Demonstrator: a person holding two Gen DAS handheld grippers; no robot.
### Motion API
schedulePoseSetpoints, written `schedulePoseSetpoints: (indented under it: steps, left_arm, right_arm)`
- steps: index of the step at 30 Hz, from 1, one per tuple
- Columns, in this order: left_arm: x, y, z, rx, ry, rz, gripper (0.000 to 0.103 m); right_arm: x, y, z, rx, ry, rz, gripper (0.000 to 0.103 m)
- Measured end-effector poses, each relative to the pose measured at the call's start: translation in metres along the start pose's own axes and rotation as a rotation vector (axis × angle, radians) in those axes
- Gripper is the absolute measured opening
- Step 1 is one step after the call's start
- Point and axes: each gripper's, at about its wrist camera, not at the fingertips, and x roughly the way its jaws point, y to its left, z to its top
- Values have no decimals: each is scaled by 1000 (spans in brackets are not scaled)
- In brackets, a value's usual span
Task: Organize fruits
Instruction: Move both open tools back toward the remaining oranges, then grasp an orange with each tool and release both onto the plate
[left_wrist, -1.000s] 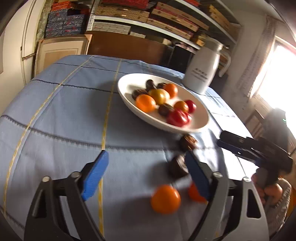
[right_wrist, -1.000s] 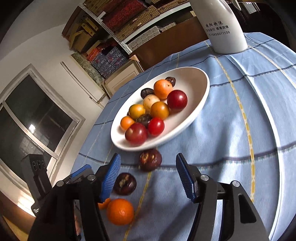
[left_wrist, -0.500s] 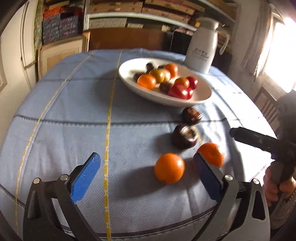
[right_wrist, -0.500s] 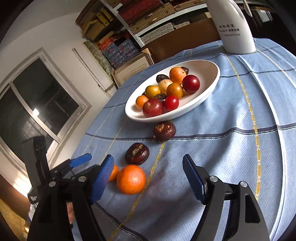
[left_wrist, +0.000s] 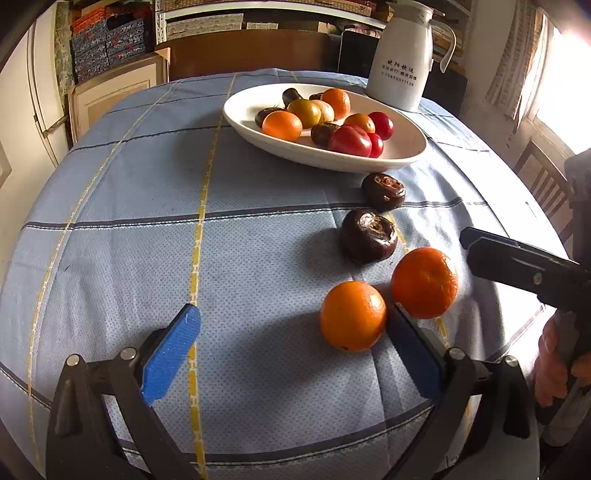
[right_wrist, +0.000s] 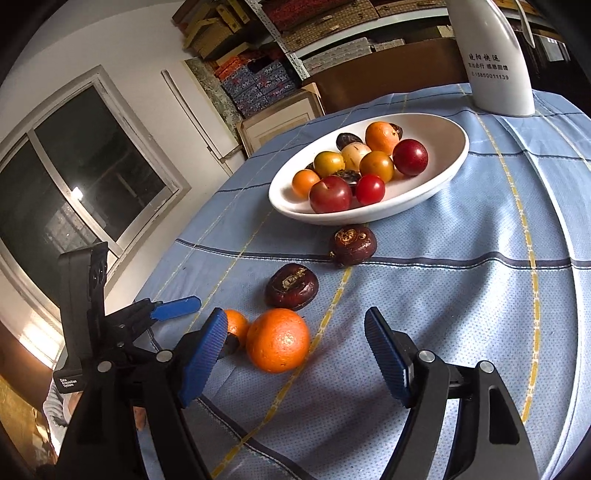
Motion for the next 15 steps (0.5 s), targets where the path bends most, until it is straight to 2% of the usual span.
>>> schedulePoseSetpoints:
  steps: [1,3,5,9,10,12,15]
  left_arm:
    - [-1,0,0,5,-1,-11,94]
    - [1,-2,0,13,7,-50,65]
    - [2,-5,-1,20,15,-56,64]
    - [1,-12,-1,44,9,-74,39]
    - [1,-10,-2,36,5,-89,35]
    - [0,-5,-1,5,1,-120,35]
    - [0,20,-2,-117,-12,-182,35]
  right_arm:
    - [1,0,0,4,4,-2,77]
    - [3,-2,1,13,14,-6,77]
    - [5,-4,0,24,25,-9,77]
    - [5,-5,0,25,29,-6,77]
    - [5,-5,0,22,29,-4,77]
    - [5,-3,0,17,26,0,77]
    - [6,-2,-1,8,34,6,77]
